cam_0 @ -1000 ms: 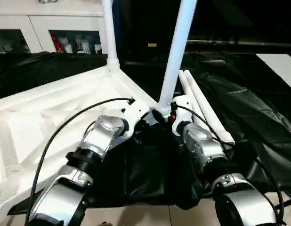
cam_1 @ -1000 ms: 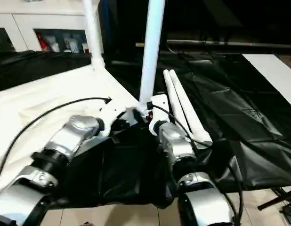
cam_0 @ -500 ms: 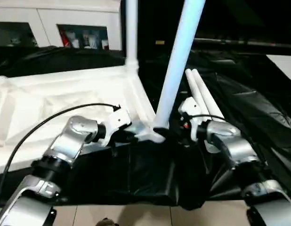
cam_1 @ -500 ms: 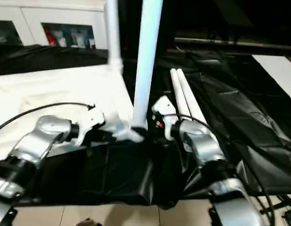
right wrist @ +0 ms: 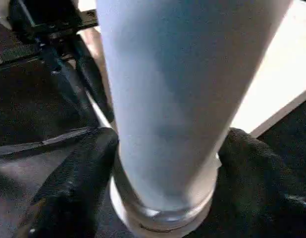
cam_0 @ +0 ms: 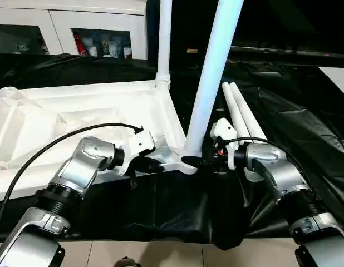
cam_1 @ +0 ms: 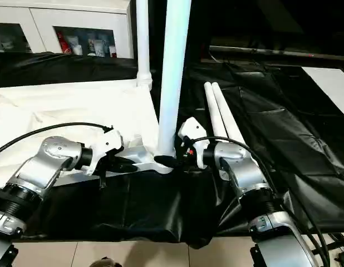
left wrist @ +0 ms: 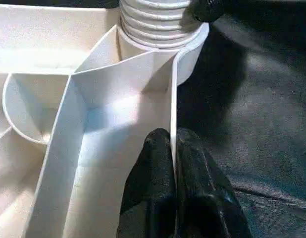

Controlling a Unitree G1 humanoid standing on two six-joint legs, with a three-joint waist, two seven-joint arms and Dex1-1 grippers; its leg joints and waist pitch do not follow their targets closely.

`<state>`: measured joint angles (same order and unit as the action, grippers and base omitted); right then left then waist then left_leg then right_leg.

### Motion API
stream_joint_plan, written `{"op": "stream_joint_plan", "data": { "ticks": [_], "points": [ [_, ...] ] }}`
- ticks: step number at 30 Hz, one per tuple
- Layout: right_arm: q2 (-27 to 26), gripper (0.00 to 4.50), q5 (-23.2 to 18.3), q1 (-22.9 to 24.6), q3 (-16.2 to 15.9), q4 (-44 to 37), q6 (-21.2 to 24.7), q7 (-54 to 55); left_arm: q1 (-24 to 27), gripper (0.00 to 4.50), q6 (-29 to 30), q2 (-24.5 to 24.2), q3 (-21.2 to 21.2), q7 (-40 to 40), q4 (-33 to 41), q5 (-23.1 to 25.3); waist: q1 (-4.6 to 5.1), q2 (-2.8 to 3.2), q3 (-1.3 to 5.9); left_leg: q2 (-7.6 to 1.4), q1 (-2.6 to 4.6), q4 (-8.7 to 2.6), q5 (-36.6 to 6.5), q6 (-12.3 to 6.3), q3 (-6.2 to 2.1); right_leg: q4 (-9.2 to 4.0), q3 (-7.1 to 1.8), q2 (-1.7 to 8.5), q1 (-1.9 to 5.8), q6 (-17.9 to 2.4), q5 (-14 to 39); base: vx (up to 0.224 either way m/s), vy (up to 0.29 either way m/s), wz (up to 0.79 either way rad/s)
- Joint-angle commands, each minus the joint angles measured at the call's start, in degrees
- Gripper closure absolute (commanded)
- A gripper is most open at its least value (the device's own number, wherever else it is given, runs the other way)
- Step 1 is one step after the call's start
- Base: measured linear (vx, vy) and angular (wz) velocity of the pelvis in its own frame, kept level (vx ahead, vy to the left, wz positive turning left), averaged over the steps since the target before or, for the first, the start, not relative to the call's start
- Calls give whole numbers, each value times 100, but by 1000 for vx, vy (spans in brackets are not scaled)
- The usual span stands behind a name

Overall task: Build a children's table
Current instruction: Rotate leg to tighten

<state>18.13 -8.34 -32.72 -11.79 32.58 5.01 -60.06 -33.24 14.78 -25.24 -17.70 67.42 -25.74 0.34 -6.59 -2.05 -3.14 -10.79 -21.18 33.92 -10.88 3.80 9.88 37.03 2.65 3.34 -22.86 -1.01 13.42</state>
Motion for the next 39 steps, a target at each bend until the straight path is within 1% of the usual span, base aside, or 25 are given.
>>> {"op": "stream_joint_plan", "data": {
  "ticks": [1,4,9,13,14,15,16,17,18,19,20,21,22,25,26,27,29,30,31,34,35,36,37,38,39],
  "points": [
    [72,149,52,44,-38,-67,55,-69,8,450,-128,117,-36,195,212,-195,10,-25,393,-234,51,-313,-169,-452,-40,-342,-272,465,363,-1495,-786,0,0,0],
    [66,169,59,46,-43,-58,64,-97,15,450,-127,118,-32,182,218,-191,6,-22,396,-236,57,-311,-153,-457,-41,-338,-270,467,361,-1491,-777,0,0,0],
    [17,180,65,49,-56,-6,70,-93,26,450,-120,115,-32,156,225,-182,4,-36,397,-231,51,-303,-110,-492,-38,-335,-270,467,363,-1491,-815,0,0,0],
    [-173,183,41,41,116,190,143,347,-30,450,-107,186,-8,-141,79,-55,15,-24,394,-234,52,-308,-126,-463,-42,-336,-269,468,352,-1495,-759,0,0,0],
    [-276,183,70,18,202,322,137,663,-89,450,-61,250,-2,-346,-39,33,22,-36,393,-235,54,-312,-149,-451,-40,-343,-269,468,354,-1493,-716,0,0,0],
    [-325,183,77,11,239,375,140,798,-118,450,-49,286,7,-443,-96,65,31,-24,377,-238,58,-329,-252,-384,-43,-367,-268,475,348,-1472,-522,0,0,0],
    [-523,183,85,0,384,565,164,1308,-241,450,49,449,65,-823,-325,153,34,-23,386,-241,73,-335,-285,-309,-46,-375,-271,482,350,-1453,-424,0,0,0],
    [-523,184,85,0,384,565,164,1308,-241,450,49,449,65,-823,-325,153,44,-21,377,-236,79,-339,-314,-273,-37,-385,-275,471,335,-1449,-376,0,0,0],
    [-556,184,86,-2,404,593,169,1392,-262,450,74,478,74,-880,-361,162,39,-26,379,-243,81,-350,-395,-205,-52,-389,-270,484,352,-1427,-252,0,0,0],
    [-920,184,100,-30,622,899,230,2318,-501,450,355,810,184,-1516,-762,246,61,-30,370,-239,99,-355,-421,-159,-34,-405,-284,473,317,-1407,-209,0,0,0],
    [-1068,184,101,-58,707,1035,255,2695,-606,450,481,958,255,-1817,-941,263,54,5,358,-239,104,-365,-488,-104,-51,-420,-278,486,316,-1402,-67,0,0,0],
    [-1156,184,101,-83,756,1124,275,2920,-667,450,547,1046,298,-1989,-1047,265,74,-5,356,-229,100,-372,-537,-54,-42,-437,-278,482,321,-1376,60,0,0,0],
    [-1426,184,139,-201,843,1438,305,3578,-858,450,697,1327,427,-2497,-1367,257,83,12,350,-230,116,-386,-707,105,-47,-467,-288,494,303,-1330,348,0,0,0],
    [-1721,184,236,-431,871,1861,297,4268,-1052,450,802,1612,488,-2969,-1668,294,105,5,312,-220,131,-417,-1091,191,-62,-547,-294,510,292,-1225,926,0,0,0],
    [-1782,184,268,-505,881,1959,254,4372,-1087,450,817,1669,502,-3049,-1717,316,109,-2,296,-215,147,-428,-1294,196,-68,-590,-296,514,288,-1125,1255,0,0,0],
    [-1867,184,288,-607,920,2084,175,4469,-1131,450,838,1741,524,-3122,-1774,334,109,-3,299,-220,150,-437,-1362,192,-78,-605,-304,527,293,-1051,1421,0,0,0],
    [-1909,184,278,-653,958,2133,129,4488,-1149,450,850,1769,532,-3128,-1793,335,118,-10,312,-223,138,-443,-1316,165,-87,-599,-305,520,295,-994,1372,0,0,0],
    [-1933,149,240,-678,998,2146,74,4435,-1145,450,849,1765,528,-3105,-1788,340,111,-9,316,-226,126,-443,-1248,135,-87,-587,-307,516,303,-983,1228,0,0,0],
    [-1941,128,241,-690,1009,2154,49,4421,-1149,450,841,1764,528,-3102,-1802,346,111,-6,319,-230,125,-445,-1209,118,-89,-577,-305,516,304,-994,1138,0,0,0],
    [-1966,105,284,-795,1035,2202,-160,4292,-1178,450,737,1717,537,-3073,-1942,373,124,-6,322,-217,111,-441,-1131,45,-80,-558,-298,504,312,-1082,847,0,0,0],
    [-1928,105,323,-819,984,2163,-276,4159,-1178,450,696,1677,531,-3021,-1957,367,123,-7,319,-220,112,-442,-1135,36,-83,-560,-299,509,311,-1089,860,0,0,0],
    [-1828,80,373,-845,873,2089,-444,3923,-1160,450,554,1602,500,-2909,-1940,359,131,-13,325,-223,101,-440,-1120,19,-87,-559,-297,517,324,-1094,870,0,0,0],
    [-1828,80,373,-845,873,2089,-444,3923,-1160,450,554,1602,500,-2909,-1940,359,130,-9,329,-225,93,-442,-1101,7,-92,-555,-293,520,331,-1094,846,0,0,0],
    [-1718,80,394,-815,783,1948,-508,3652,-1135,450,502,1551,504,-2784,-1898,327,145,-36,332,-225,86,-434,-1033,-32,-82,-546,-294,509,336,-1114,733,0,0,0],
    [-1624,80,404,-776,717,1820,-529,3438,-1116,450,522,1514,521,-2713,-1860,300,133,-22,333,-223,89,-427,-1000,-54,-84,-541,-290,513,336,-1131,690,0,0,0]
  ]
}}
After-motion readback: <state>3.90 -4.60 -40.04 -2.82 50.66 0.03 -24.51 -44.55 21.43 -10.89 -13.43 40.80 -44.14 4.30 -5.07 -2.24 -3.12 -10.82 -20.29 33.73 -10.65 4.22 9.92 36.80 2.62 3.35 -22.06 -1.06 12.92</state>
